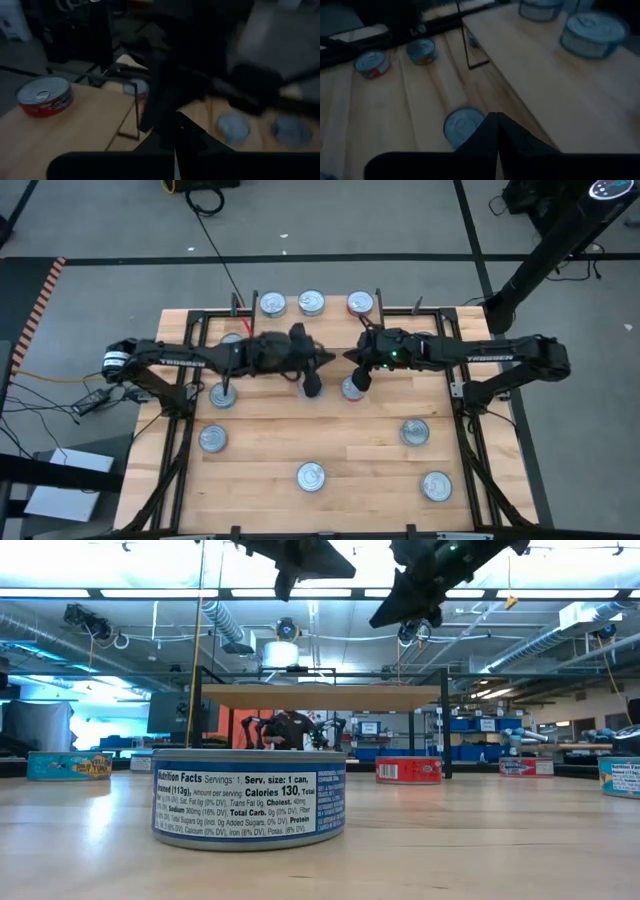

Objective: Stack canned seafood by type on shelf
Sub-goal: Put the red tuna can on the shelf

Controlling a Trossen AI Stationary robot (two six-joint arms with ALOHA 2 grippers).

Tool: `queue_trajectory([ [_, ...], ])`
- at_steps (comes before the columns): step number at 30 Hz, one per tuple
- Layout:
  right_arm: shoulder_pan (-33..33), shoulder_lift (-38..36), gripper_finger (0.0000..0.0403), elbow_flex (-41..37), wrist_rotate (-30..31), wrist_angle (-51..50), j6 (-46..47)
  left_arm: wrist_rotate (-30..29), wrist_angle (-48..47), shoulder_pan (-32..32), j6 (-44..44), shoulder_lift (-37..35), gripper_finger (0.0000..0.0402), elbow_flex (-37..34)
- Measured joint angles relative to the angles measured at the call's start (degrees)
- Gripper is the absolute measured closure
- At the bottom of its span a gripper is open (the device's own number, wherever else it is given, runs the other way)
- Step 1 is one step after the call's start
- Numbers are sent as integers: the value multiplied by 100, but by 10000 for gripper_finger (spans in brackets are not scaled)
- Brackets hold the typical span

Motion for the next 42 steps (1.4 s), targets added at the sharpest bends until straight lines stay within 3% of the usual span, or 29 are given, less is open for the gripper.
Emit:
queue_trajectory([
  [4, -26, 160, 395, -27, -419, 212, -143, 92, -604, -151, 143, -35, 401, 0],
  [8, 14, 189, 397, -27, -545, 349, -91, 1060, -1357, 8, -111, -230, 401, 0],
  [15, 240, 430, 397, -31, -335, 677, 415, 1323, -1742, 462, 475, -238, 401, 4],
  [21, 453, 1237, 397, -31, -675, 1782, -411, 1342, -1694, 637, 1650, -118, 401, -70],
  [26, 408, 1705, 396, -31, -1239, 2163, -379, 1660, -2170, 611, 1654, -196, 401, -74],
  [33, 244, 1455, 396, -31, -2127, 1626, -438, 1493, -2232, 341, 997, -221, 401, -74],
  [37, 19, 1241, 396, -31, -2279, 753, -997, 1239, -2214, 98, 895, -208, 401, -74],
  [42, -231, 870, 396, -31, -2468, -355, -1437, 1352, -2221, -22, 884, -208, 400, -74],
])
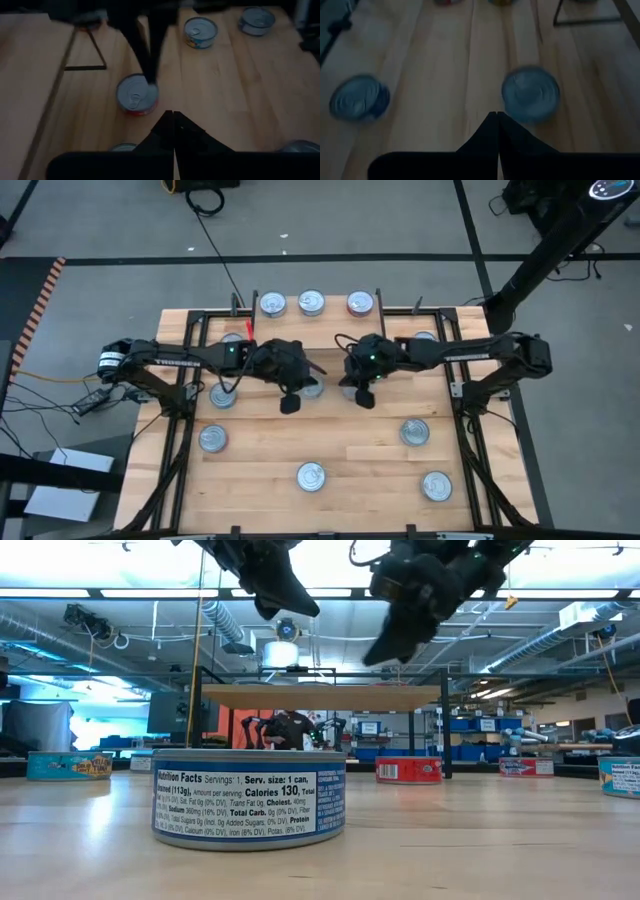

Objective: Stack canned seafood by type on shelf
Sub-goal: Put the red tuna can on the shelf

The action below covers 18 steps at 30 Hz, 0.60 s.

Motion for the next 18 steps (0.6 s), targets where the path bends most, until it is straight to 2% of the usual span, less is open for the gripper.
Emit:
queue_trajectory([
  [8, -45, -820, 396, 0, -8, -1007, 805, 720, -123, 23, -410, -4, 401, 0],
  [10, 53, -925, 396, 0, 51, -1161, 1052, 926, -128, 47, -195, -4, 401, 0],
  [15, 541, -979, 396, 0, 555, -1629, 1515, 946, -128, 200, 527, -11, 401, 0],
  [18, 891, -976, 396, 0, 669, -1863, 1690, 1127, -172, 356, 648, -11, 401, 2],
])
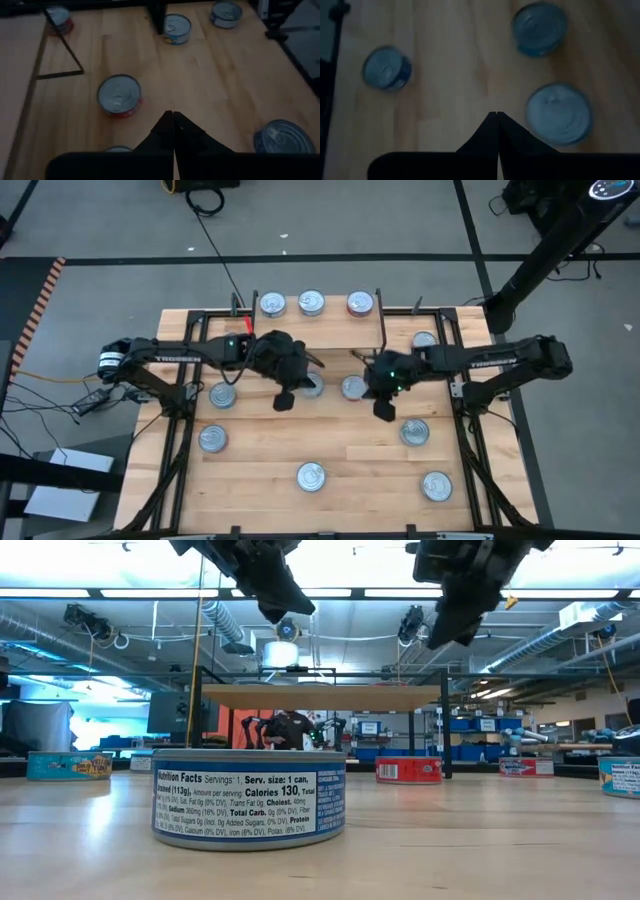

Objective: Stack canned seafood by type on shelf
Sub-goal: Put the red tuna can on the shelf

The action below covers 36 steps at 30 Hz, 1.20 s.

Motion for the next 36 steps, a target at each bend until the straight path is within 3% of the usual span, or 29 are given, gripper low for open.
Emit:
queue_trajectory([
  [5, 485, -2, 396, 0, -28, -237, 905, 839, -315, 97, -69, -46, 401, 4],
  [9, 736, 0, 396, 0, -43, -253, 1087, 884, -538, 84, -51, -44, 401, 3],
  [16, 609, 74, 388, 0, 622, -450, -303, 501, -670, 79, 95, 9, 401, 5],
  [21, 256, 381, 365, 1, 547, -527, -1200, 470, -923, 79, 80, 9, 400, 5],
  [29, 65, 1198, 332, 0, 587, -420, -1512, -342, -871, 81, 42, 42, 400, 5],
  [36, 69, 1705, 307, 0, 595, -300, -1948, -349, -889, 79, -509, 42, 400, 3],
])
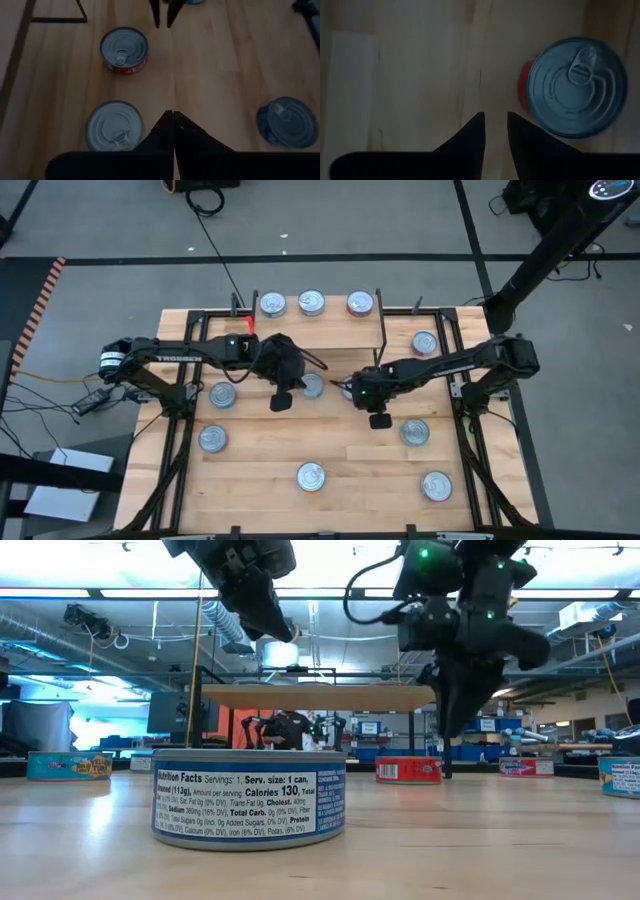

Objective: Stack canned seafood by type on shelf
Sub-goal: Put the red tuna can on the shelf

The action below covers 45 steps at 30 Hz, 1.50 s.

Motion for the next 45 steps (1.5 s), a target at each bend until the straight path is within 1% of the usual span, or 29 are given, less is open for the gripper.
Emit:
queue_trajectory([
  [2, 0, 10, 298, 0, 12, -104, -2, 119, 27, 0, -195, 0, 400, 2],
  [5, -14, -63, 285, 0, 263, -121, 8, 164, 22, 0, -705, 0, 400, 1],
  [7, -49, -100, 277, 0, 417, -80, 48, 162, 53, 0, -864, 0, 400, 0],
  [12, -110, -101, 255, 0, 426, -16, 64, 142, 463, -67, -930, 0, 400, 1],
  [17, -93, -99, 242, 0, 404, 335, -181, 144, 906, -165, -629, 0, 400, 2],
  [22, -83, -99, 244, 0, 406, 687, -367, 139, 982, -184, -570, 0, 400, 1],
  [26, -83, -99, 248, 0, 406, 733, -536, 136, 949, -184, -574, 0, 400, 2],
  [30, -85, -99, 250, -7, 406, 726, -516, 136, 948, -199, -574, 0, 400, 2],
  [38, -123, -99, 250, -639, 473, 1092, -502, 123, 972, -283, -598, 0, 400, 2],
  [42, -132, -99, 255, -927, 788, 1367, -507, 91, 972, -302, -608, 0, 400, 1],
  [45, -146, -101, 266, -1094, 869, 1607, -548, 79, 975, -302, -614, 0, 400, 0],
])
